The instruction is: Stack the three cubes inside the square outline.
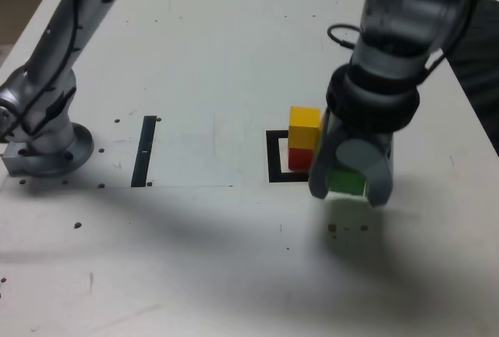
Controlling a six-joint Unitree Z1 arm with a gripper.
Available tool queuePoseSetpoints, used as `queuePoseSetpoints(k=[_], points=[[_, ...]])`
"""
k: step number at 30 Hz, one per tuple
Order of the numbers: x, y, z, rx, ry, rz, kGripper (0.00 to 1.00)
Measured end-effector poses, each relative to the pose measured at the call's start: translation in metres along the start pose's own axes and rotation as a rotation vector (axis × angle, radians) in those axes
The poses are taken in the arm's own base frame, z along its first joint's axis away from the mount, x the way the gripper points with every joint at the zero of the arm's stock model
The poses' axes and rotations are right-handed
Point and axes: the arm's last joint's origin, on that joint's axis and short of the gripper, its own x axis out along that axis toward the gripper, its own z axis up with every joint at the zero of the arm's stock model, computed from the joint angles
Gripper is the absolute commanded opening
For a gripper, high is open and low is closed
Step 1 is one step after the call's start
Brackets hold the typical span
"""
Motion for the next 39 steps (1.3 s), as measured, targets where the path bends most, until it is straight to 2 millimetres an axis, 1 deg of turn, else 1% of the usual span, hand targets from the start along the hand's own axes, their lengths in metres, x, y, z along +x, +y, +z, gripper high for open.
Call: queuePoseSetpoints(k=[6,11,16,21,28,34,39], points=[[-0.023,-0.002,-0.013,0.005,-0.039,0.018,0.26],[-0.043,0.001,-0.03,-0.004,-0.051,0.051,0.26],[-0.053,0.004,-0.044,-0.012,-0.053,0.077,0.26],[-0.054,0.013,-0.054,-0.033,-0.036,0.081,0.27],[-0.053,0.031,-0.072,-0.077,-0.001,0.076,0.27],[-0.044,0.042,-0.075,-0.091,0.024,0.058,0.28],[-0.043,0.048,-0.075,-0.091,0.024,0.052,0.28]])
